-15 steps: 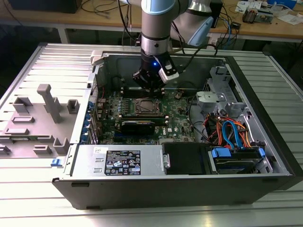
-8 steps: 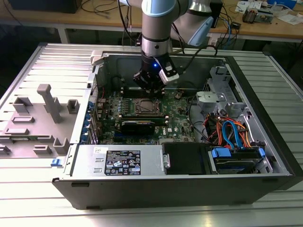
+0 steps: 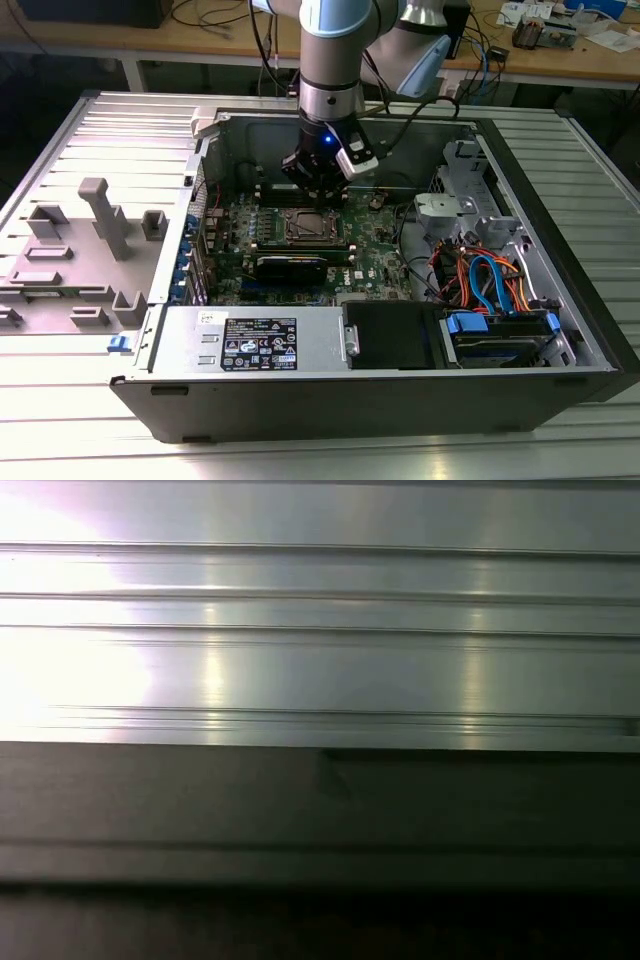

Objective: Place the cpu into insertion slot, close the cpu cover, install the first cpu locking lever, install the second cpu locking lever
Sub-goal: 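Install the first cpu locking lever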

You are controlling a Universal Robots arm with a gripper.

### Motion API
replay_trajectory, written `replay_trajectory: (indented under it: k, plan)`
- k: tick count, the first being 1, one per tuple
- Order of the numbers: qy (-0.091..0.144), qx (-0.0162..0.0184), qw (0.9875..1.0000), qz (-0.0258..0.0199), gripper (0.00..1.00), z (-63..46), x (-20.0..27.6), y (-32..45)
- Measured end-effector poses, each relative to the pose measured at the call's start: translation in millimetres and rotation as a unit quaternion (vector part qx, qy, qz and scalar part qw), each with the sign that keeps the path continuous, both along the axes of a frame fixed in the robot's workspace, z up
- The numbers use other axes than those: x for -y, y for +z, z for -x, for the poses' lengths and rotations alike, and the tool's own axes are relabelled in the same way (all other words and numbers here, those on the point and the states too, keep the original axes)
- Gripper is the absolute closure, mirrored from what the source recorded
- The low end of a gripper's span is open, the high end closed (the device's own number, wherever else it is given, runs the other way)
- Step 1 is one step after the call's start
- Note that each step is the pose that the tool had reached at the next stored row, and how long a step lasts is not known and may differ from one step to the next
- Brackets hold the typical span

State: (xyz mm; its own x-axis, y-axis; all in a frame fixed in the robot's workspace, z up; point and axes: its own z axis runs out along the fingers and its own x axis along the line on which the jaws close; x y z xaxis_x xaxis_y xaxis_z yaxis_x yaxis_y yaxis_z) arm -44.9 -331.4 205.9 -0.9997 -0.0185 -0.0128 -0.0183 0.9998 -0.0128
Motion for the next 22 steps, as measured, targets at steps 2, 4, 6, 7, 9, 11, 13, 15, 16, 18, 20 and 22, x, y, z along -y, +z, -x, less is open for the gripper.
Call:
replay_trajectory:
  k: [2, 4, 6, 7, 9, 11, 13, 15, 16, 18, 20, 22]
  plan:
    - [0.000, 0.0000, 1.0000, 0.0001, 0.89, 0.0, 0.0, 0.3]
    - [0.000, -0.0002, 1.0000, 0.0003, 0.89, 0.1, 0.1, 1.4]
    - [0.000, -0.0001, 1.0000, 0.0001, 0.89, 0.0, 0.1, 1.8]
    - [0.000, -0.0001, 1.0000, 0.0001, 0.89, -0.1, 0.1, 1.9]
    - [0.000, -0.0001, 1.0000, 0.0003, 0.89, -0.8, 0.1, 2.0]
    - [0.000, -0.0002, 1.0000, 0.0003, 0.89, -1.6, 0.1, 2.0]
    - [0.000, -0.0001, 1.0000, 0.0002, 0.89, -1.7, 0.1, 1.9]
    - [0.000, -0.0001, 1.0000, 0.0002, 0.89, -1.8, 0.1, 1.9]
    - [0.000, -0.0001, 1.0000, 0.0002, 0.89, -1.8, 0.1, 1.9]
    - [0.000, -0.0001, 1.0000, 0.0002, 0.89, -1.8, 0.0, 2.1]
    - [0.000, -0.0001, 1.0000, 0.0002, 0.89, -1.8, 0.1, 2.8]
    - [0.000, -0.0001, 1.0000, 0.0002, 0.89, -1.8, 0.2, 2.8]
